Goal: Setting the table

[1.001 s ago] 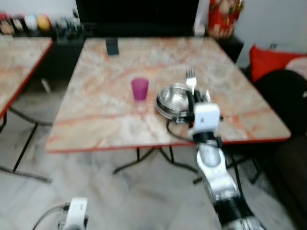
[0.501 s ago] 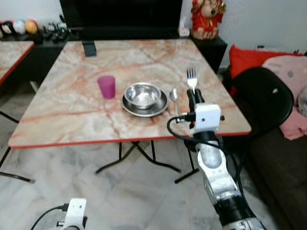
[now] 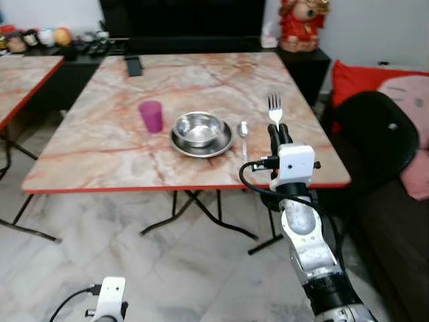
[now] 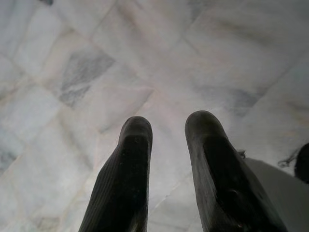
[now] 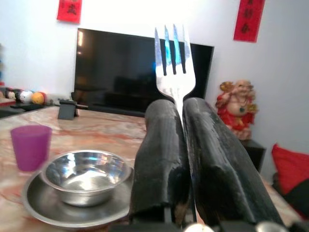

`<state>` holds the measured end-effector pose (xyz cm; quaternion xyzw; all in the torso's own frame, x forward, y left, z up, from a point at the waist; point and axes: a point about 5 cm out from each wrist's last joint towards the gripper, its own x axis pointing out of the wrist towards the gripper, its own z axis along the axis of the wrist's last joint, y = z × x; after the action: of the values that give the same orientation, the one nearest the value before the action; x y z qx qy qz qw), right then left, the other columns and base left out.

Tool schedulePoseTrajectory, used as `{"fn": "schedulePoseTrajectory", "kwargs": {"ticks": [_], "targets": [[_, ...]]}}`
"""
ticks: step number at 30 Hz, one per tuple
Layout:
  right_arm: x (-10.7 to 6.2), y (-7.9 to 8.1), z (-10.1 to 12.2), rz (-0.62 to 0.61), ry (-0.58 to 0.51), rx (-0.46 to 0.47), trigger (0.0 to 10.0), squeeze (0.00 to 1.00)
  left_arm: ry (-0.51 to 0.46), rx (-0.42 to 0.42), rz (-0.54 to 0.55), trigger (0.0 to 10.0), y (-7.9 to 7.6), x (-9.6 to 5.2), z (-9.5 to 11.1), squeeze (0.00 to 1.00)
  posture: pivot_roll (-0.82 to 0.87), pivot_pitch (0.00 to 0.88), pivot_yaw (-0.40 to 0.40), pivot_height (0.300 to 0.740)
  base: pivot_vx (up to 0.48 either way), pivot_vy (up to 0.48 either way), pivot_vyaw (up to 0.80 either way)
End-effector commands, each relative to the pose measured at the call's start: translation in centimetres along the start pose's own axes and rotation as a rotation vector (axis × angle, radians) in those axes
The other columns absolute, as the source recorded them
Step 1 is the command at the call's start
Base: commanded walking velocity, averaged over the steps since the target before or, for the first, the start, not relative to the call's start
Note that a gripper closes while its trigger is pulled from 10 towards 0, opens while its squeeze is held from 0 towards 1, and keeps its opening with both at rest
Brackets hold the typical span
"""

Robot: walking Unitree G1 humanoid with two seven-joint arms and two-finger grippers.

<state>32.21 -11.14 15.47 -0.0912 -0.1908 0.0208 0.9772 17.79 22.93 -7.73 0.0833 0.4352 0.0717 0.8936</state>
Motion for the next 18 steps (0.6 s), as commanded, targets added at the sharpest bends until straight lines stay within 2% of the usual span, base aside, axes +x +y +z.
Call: {"fn": "schedulePoseTrajectory", "kwargs": {"ticks": [1, 18], "targets": [[0.16, -0.28, 0.12, -0.008, -0.002, -0.002, 10.0, 0.00, 0.007, 0.000, 0.006, 10.0, 0.35, 0.03, 0.02, 0.00, -0.04, 0.000, 0.003, 0.740, 0.292, 0.000, 0.00], [0.14, -0.15, 0.03, -0.003, 0.006, 0.005, 10.0, 0.00, 0.006, -0.003, 0.006, 10.0, 0.36, 0.05, 0.08, 0.00, -0.04, 0.000, 0.005, 0.740, 0.291, 0.000, 0.00]]}}
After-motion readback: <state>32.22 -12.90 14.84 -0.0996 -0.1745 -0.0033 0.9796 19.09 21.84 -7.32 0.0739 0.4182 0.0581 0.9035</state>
